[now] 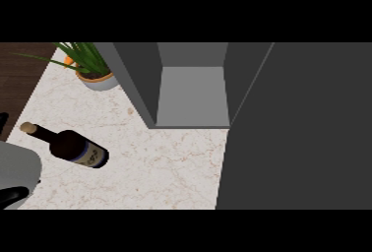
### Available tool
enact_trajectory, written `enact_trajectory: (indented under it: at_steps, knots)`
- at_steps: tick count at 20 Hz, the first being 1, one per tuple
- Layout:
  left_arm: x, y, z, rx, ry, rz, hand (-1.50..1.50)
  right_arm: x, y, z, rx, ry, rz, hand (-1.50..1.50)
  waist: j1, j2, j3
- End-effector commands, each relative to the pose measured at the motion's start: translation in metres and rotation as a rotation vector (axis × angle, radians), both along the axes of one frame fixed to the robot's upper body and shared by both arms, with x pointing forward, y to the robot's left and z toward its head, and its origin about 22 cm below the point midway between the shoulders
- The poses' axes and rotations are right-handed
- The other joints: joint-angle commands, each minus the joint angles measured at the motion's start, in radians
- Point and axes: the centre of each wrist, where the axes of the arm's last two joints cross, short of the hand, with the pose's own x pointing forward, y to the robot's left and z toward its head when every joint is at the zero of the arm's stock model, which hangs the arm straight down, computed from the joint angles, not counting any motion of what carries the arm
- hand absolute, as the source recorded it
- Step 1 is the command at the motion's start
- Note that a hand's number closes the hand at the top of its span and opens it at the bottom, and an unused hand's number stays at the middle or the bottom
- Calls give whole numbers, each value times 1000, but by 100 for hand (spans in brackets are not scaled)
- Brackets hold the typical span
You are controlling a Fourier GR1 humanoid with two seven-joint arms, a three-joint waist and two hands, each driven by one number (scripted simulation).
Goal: Pick up the wine, place it into the cabinet and close the cabinet
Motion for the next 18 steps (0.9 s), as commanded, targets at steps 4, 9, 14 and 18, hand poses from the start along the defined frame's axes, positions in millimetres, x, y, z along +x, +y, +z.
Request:
enact_trajectory:
  at_steps: [4, 9, 14, 18]
  knots:
    - [2, 21, -54, -34, 34, 9, -150, -22, -11, 18, 30, -44, 0, -150, 0, 1, 0]
    - [21, 18, -71, 17, 30, 62, -150, -34, -5, 26, 17, -56, 9, -150, -5, 0, 0]
    - [22, 43, -75, 28, 21, 71, -150, -32, -11, 16, 9, -46, 1, -150, -3, 0, 1]
    - [17, 29, -96, 9, 43, 80, -150, -37, -2, 26, 33, -47, -8, -150, -2, -1, 0]
